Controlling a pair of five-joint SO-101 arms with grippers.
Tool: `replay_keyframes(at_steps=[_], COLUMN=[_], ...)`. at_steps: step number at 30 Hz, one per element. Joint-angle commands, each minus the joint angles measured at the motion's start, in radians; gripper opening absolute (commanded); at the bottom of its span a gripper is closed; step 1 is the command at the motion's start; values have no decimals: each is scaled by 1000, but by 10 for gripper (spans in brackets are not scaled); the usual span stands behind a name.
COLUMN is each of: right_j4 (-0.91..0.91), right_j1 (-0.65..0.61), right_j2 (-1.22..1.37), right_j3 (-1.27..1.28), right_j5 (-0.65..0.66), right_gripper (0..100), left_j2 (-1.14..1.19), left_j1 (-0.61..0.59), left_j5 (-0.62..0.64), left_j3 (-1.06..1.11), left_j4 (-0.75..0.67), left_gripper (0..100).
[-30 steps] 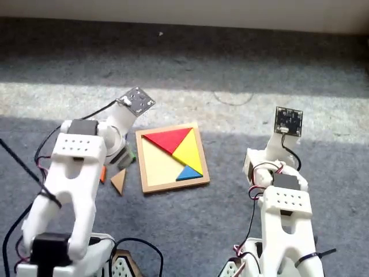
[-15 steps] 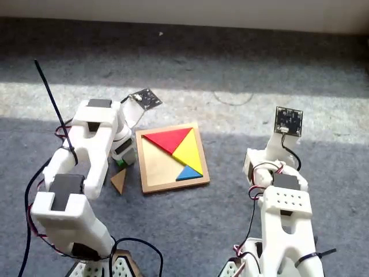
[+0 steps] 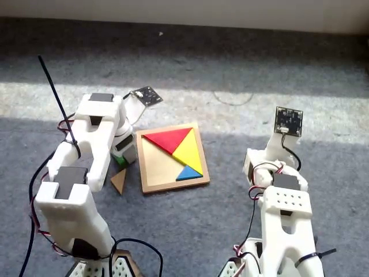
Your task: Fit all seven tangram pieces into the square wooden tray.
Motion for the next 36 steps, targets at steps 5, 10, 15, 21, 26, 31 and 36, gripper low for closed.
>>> replay_keyframes(at_steps=[5,10,15,21,26,31,36], right_j4=[-19,-19,-19,-19,-19,-19,-19], right_j1=[10,10,10,10,12,12,61], right_j2=[-28,-28,-28,-28,-28,-30,-30], right_j3=[-2,-2,-2,-2,-2,-2,-10], right_j5=[-5,-5,-5,-5,-5,-5,-5], right_gripper=[10,10,10,10,10,10,10], left_j2=[5,5,5,-19,-102,-220,-298], left_j1=[18,18,19,19,22,81,205], left_j5=[-2,-2,-2,-2,0,81,265], left_j3=[-19,-19,-18,-41,-99,-105,-101], left_j4=[89,89,84,104,245,313,334], left_gripper=[242,238,167,48,28,27,27])
